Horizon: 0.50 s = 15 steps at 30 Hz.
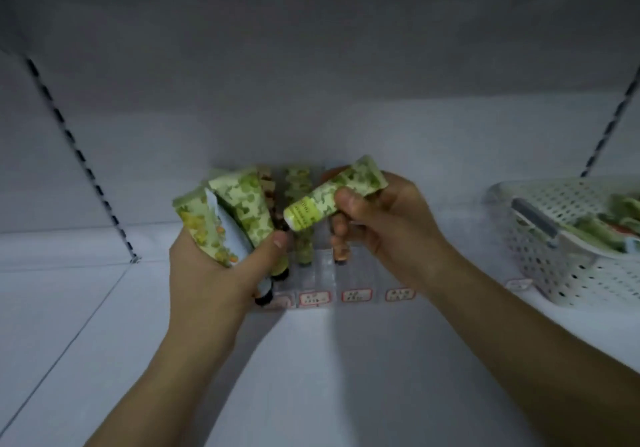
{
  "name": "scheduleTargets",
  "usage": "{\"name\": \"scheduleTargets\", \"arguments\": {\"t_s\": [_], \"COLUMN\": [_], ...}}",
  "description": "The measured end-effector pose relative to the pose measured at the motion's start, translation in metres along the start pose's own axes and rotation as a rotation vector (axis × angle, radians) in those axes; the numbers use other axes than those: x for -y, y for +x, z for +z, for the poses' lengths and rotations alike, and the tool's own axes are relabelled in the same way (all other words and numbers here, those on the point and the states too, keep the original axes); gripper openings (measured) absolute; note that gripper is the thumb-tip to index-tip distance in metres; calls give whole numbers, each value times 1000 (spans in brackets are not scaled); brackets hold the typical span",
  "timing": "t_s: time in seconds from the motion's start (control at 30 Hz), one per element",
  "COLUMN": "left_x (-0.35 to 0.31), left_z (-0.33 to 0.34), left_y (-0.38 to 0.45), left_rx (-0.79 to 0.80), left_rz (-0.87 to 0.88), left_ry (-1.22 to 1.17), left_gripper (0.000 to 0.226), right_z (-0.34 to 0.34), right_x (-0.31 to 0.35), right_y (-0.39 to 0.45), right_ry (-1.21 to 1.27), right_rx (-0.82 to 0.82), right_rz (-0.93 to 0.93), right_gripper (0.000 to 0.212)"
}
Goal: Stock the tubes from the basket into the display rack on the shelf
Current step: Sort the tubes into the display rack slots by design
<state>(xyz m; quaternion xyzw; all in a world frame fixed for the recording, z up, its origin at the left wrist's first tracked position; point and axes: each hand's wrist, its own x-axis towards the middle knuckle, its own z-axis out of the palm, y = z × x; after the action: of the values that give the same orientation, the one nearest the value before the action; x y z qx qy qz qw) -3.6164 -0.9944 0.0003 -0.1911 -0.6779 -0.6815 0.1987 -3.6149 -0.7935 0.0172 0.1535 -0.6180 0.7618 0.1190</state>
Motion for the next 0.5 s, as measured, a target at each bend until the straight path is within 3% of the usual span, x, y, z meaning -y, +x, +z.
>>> {"name": "scheduleTargets", "arguments": {"t_s": [0.07,0.2,0.5], "left_x": [0,-2,-1], "left_z": [-4,-7,-5], "left_y": [3,5,7], "left_rx": [-1,-52,-75], "left_rz": [-61,-118,-139], "left_ry": [-151,-286,-390], "left_gripper": [21,27,25], "right_z": [-7,-13,5], "right_x": [4,3,-11], "right_y": [-3,-7,-17], "right_ry": [-61,-250,-633], "right_rx": [-55,-160,-158], "right_rz": [-77,-166,-183], "right_gripper": [20,9,2]}}
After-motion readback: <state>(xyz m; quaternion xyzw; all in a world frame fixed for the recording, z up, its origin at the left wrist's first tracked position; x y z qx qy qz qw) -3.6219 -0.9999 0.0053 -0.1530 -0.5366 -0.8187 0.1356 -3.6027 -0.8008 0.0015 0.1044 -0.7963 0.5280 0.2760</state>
